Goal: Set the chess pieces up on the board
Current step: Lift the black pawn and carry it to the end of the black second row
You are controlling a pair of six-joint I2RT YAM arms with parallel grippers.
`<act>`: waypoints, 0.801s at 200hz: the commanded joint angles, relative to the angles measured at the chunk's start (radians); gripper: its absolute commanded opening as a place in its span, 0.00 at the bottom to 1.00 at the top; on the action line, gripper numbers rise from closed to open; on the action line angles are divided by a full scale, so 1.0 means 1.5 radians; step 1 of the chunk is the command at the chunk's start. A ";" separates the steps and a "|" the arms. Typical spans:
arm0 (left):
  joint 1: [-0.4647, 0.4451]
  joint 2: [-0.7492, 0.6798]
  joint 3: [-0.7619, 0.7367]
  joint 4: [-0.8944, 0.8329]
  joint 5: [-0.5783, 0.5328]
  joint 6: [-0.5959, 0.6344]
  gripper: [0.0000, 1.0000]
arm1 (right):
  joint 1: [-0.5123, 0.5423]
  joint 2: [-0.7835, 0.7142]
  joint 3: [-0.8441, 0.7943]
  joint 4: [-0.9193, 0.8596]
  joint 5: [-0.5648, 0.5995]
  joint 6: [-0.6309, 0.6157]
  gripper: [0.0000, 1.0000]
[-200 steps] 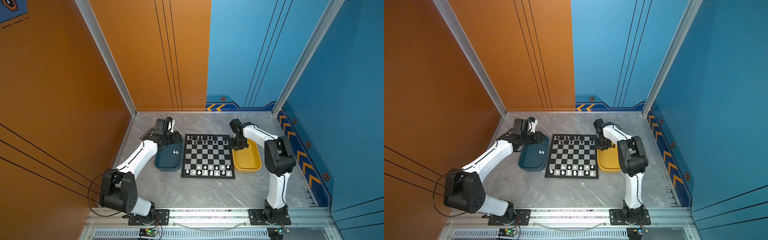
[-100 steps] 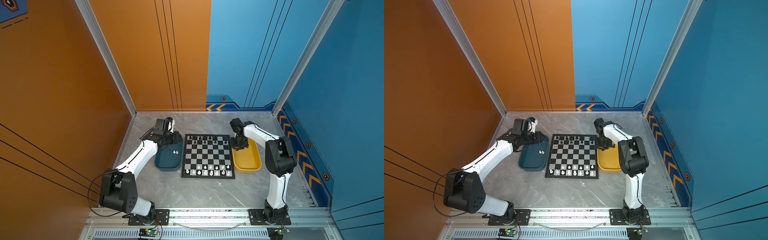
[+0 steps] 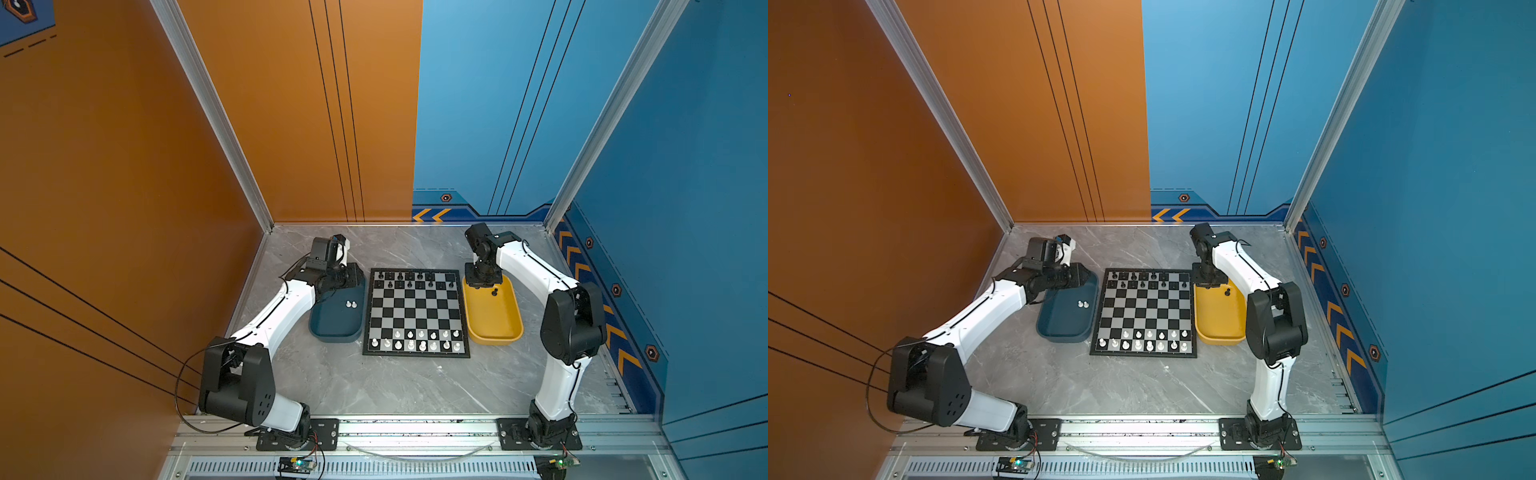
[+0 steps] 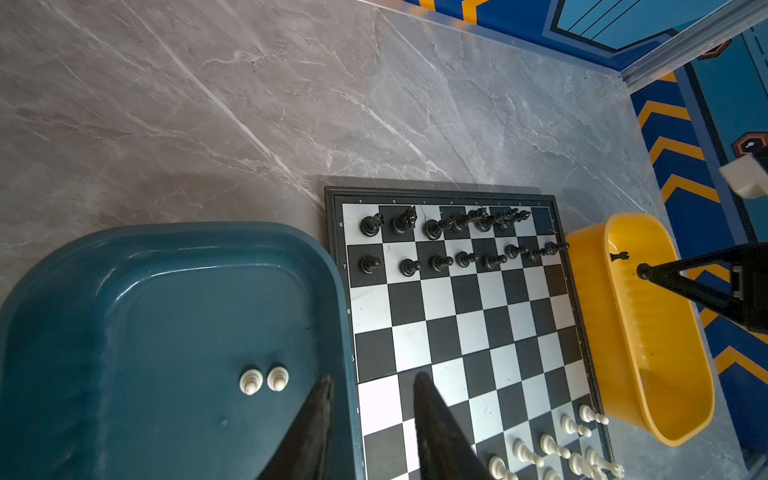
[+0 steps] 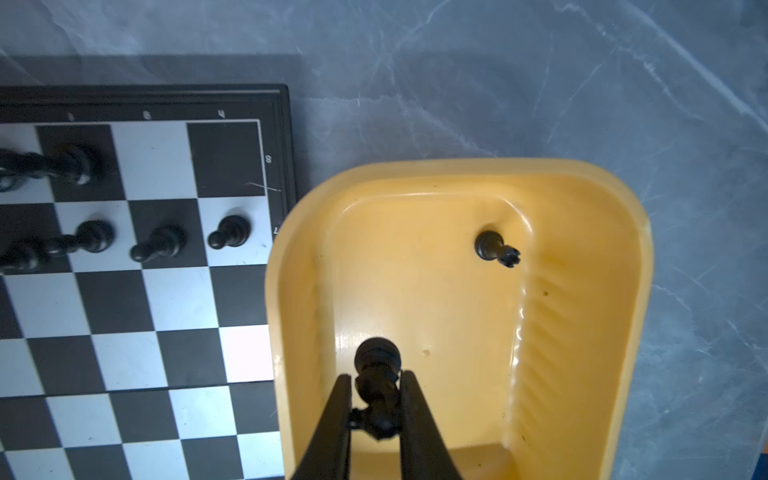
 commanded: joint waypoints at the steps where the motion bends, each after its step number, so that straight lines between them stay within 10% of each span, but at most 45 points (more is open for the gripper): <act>1: -0.003 0.009 0.005 0.005 0.020 0.005 0.35 | 0.015 -0.024 0.039 -0.046 0.022 -0.009 0.15; 160: 0.001 -0.003 -0.012 0.011 0.018 0.011 0.35 | 0.092 0.140 0.300 -0.139 -0.018 -0.027 0.15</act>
